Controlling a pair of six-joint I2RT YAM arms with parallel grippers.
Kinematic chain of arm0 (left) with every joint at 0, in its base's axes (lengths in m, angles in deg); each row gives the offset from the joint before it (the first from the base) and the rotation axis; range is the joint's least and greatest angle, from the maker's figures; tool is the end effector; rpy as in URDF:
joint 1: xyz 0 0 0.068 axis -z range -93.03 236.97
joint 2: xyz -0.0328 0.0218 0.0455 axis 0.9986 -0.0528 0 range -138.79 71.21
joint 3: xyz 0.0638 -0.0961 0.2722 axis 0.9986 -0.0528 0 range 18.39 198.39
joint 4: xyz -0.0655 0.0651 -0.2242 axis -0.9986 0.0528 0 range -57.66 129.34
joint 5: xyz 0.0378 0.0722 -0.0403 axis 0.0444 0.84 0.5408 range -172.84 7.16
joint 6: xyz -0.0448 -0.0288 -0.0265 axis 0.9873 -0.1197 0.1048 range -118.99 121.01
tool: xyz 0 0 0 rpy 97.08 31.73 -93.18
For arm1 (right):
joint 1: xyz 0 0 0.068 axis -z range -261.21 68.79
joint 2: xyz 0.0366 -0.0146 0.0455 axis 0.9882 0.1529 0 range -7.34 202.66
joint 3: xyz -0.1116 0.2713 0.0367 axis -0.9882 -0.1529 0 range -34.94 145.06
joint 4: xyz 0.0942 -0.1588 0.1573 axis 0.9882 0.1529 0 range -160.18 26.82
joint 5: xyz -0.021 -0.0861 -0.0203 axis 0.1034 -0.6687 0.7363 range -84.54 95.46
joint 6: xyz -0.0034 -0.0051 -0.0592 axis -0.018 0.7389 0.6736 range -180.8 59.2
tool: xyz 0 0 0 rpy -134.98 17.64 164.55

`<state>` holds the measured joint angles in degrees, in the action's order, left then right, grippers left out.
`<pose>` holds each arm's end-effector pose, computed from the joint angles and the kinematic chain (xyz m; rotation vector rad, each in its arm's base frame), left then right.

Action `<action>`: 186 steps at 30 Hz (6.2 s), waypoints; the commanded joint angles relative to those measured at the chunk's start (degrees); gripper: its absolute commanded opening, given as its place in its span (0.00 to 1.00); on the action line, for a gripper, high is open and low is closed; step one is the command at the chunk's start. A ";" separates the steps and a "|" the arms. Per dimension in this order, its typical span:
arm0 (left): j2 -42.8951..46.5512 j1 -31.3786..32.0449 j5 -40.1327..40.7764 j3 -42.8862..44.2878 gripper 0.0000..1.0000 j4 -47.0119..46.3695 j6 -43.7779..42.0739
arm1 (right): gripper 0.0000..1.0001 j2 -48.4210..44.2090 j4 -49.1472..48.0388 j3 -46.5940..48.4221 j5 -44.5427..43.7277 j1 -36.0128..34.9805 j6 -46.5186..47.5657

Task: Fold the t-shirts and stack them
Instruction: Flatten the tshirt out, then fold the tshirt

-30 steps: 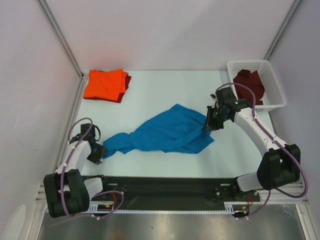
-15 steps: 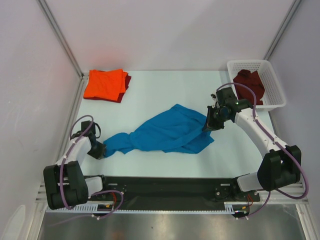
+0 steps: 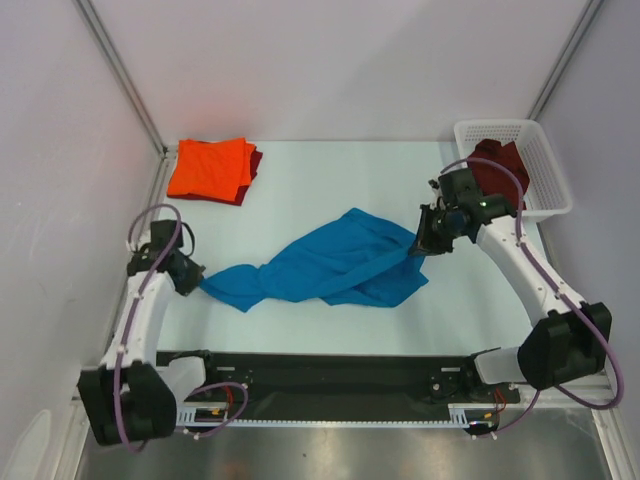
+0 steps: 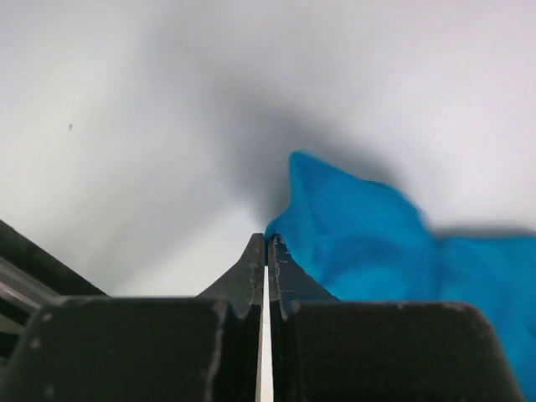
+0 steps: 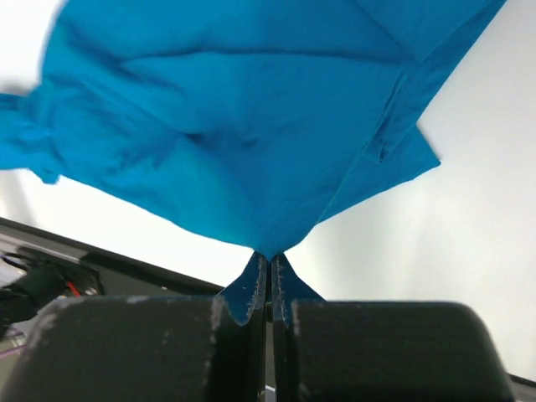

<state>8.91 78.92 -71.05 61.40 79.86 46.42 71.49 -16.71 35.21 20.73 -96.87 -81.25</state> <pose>0.1613 0.0318 0.2433 -1.2620 2.3792 0.0865 0.2373 0.0785 0.3183 0.0232 2.7098 0.5534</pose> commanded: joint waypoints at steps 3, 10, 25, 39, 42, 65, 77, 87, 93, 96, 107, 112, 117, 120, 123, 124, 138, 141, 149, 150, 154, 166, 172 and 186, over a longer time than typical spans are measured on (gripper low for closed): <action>10.88 0.67 -1.51 14.98 0.00 8.10 -4.01 | 0.00 -6.93 3.99 7.88 -0.24 0.81 -5.39; 11.60 0.76 -13.95 40.09 0.00 4.86 -8.04 | 0.00 -5.26 11.03 28.00 -2.16 0.98 -6.18; -3.98 0.67 -29.81 90.44 0.00 8.47 -9.90 | 0.00 -3.32 19.66 69.08 -11.65 4.76 -6.36; -23.54 -0.03 -29.11 91.78 0.00 -16.56 -8.06 | 0.00 10.01 1.99 60.70 -7.63 9.49 -10.22; -32.33 -0.03 -31.83 97.41 0.00 -27.55 -2.36 | 0.00 18.36 -1.79 67.71 -3.07 12.92 -11.01; -23.07 -2.32 -32.80 95.17 0.00 -34.53 -1.28 | 0.00 11.47 -6.99 61.54 7.75 22.25 -17.17; 1.47 -2.32 -26.04 84.97 0.00 -25.57 -9.37 | 0.00 -8.33 10.24 54.21 9.60 21.02 -17.79; 5.79 4.89 -21.01 71.20 0.00 -21.50 -13.43 | 0.00 -16.51 5.38 36.85 9.96 20.50 -22.86; -4.39 6.30 -27.25 53.25 0.00 -34.85 -11.04 | 0.00 -11.34 -7.74 23.47 2.68 16.29 -21.92; -15.54 7.17 -31.11 50.69 0.00 -38.64 -11.22 | 0.00 -4.75 -14.24 20.22 -1.28 15.84 -20.34; -58.25 9.99 -39.12 67.86 0.00 -43.49 -13.24 | 0.00 24.60 -29.21 22.22 -3.23 15.13 -13.92; -67.77 10.08 -40.35 77.67 0.00 -41.63 -13.33 | 0.00 35.85 -30.27 28.19 -1.30 15.22 -11.37; -69.71 10.16 -41.14 79.08 0.00 -43.48 -10.78 | 0.00 41.66 -31.95 33.89 0.20 17.24 -10.75; -67.87 11.56 -40.27 77.67 0.00 -43.66 -10.43 | 0.00 44.48 -30.54 37.50 -0.15 18.38 -10.14; -65.59 12.45 -39.75 76.00 0.00 -42.52 -10.34 | 0.00 46.06 -29.13 40.58 -0.06 20.31 -10.14; -64.79 12.54 -39.13 75.30 0.00 -42.08 -10.17 | 0.00 46.41 -29.04 41.20 0.20 20.75 -10.14; -53.28 13.15 -36.50 62.47 0.00 -38.04 -11.48 | 0.00 55.38 -23.86 55.70 4.86 23.66 -9.35; -50.99 13.15 -35.35 60.27 0.00 -37.69 -12.10 | 0.00 55.47 -23.59 55.71 5.21 24.10 -9.35; -47.65 13.15 -35.87 59.39 0.00 -33.12 -13.42 | 0.00 53.54 -16.40 55.53 5.22 24.10 -7.77; -47.39 13.06 -36.13 59.48 0.00 -31.37 -13.76 | 0.00 52.84 -15.60 55.36 5.12 24.19 -7.59; -45.81 13.24 -37.10 57.90 0.00 -27.50 -14.03 | 0.00 50.29 -11.91 53.87 4.60 24.01 -5.92; -33.59 13.85 -34.04 40.33 0.00 -23.89 -9.99 | 0.00 44.57 -0.48 49.03 -0.85 24.10 0.58; -28.05 13.94 -33.50 31.55 0.00 -22.92 -10.87 | 0.00 42.73 1.11 43.95 -0.41 23.83 2.69; -21.46 13.15 -31.31 24.94 0.00 -20.72 -11.83 | 0.00 39.47 2.25 40.25 -1.29 24.89 4.45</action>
<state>-15.35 92.34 -103.86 86.55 58.42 35.47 115.47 -15.05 75.41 20.27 -72.48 -77.71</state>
